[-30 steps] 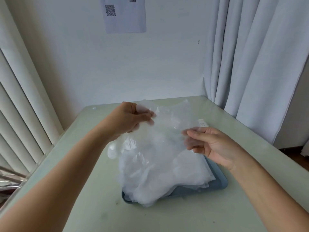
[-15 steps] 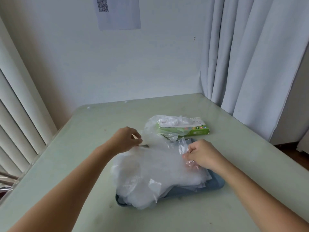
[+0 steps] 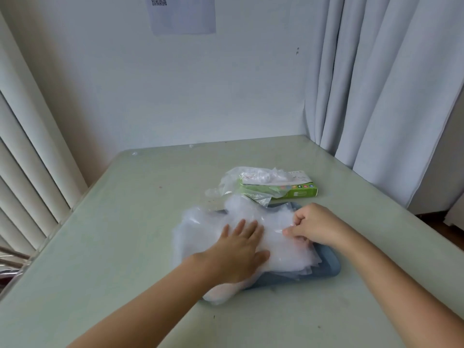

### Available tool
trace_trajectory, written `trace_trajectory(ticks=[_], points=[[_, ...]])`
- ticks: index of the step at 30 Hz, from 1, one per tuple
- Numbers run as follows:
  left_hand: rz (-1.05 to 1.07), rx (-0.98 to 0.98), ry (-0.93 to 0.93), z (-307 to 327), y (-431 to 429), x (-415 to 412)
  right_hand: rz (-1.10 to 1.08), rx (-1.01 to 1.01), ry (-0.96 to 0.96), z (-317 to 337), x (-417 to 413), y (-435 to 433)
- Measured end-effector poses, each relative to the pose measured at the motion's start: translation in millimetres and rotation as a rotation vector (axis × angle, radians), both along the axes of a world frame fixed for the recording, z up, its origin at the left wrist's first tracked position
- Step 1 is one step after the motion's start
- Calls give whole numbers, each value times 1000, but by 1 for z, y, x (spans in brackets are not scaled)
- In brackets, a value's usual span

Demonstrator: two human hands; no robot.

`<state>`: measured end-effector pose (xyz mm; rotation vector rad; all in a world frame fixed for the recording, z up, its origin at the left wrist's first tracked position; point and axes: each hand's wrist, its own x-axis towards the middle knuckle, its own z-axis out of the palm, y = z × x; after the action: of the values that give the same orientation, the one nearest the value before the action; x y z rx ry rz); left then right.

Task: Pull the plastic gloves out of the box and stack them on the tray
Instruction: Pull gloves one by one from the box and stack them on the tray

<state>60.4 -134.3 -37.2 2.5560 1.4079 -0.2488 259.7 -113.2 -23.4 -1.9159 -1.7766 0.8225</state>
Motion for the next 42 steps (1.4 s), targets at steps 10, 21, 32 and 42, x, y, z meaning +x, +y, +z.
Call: trace_trajectory(ticks=[10,21,32,42], points=[[-24,59,-23,-15,-3,-6,637,84,-137,-13,-18,-9],[130,-123,48,0,-6,-43,522,-97,-420,-4,3,-7],[135,262,-322,62,64,15,426,17,-284,3,3,-11],[225,336,-141,28,106,72,365,46,-126,4,7,-10]])
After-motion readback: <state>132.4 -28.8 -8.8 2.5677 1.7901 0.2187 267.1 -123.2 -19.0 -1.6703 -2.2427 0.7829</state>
